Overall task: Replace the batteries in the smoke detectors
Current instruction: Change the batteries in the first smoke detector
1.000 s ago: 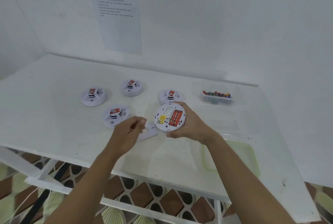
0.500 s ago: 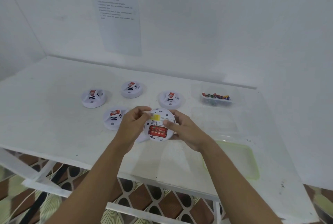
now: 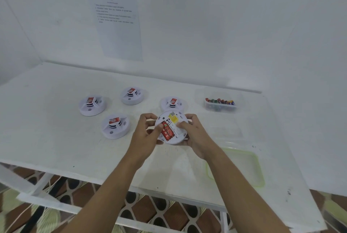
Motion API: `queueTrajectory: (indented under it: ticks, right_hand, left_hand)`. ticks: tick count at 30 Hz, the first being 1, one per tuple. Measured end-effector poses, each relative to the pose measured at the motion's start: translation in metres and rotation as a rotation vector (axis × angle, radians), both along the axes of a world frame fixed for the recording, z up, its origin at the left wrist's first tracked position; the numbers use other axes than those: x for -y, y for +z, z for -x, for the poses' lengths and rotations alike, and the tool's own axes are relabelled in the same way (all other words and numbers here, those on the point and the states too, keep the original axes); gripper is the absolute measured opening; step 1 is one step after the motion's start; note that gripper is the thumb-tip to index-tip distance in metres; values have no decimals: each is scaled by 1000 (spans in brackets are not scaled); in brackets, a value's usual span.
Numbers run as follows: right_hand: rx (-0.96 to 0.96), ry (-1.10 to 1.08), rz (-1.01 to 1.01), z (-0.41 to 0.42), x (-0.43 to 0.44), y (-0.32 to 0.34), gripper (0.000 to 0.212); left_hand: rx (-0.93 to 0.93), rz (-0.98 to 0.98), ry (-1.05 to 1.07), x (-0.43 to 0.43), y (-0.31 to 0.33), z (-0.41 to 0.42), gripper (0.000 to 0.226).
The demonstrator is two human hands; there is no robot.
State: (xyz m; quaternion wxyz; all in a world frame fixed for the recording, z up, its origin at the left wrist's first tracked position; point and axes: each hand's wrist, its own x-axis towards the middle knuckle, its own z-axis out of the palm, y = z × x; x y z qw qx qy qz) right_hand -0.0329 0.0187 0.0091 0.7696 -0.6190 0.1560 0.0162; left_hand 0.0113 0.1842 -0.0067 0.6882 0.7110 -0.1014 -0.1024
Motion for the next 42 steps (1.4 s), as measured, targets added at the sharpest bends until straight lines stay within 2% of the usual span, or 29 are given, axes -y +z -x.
queueTrajectory:
  ticks: [5,18,29,36,42]
  right_hand:
    - [35,28,129,2,-2,0,28]
    - [173,-23,481,5,-7,1,27]
    - [244,-99,649,4,-4,0,25]
    - [242,-150,629,4,6,0,22]
    - [257,-203,656,7,25,7,24]
  left_hand:
    - [180,-84,12,3,-2,-2,10]
    - [534,-388,108,8,-11,-11,12]
    - [412,-369,33,13,2,-8,10]
    - [283,-215,13,28,10,2,18]
    - [399,-172,21,48,14,9,15]
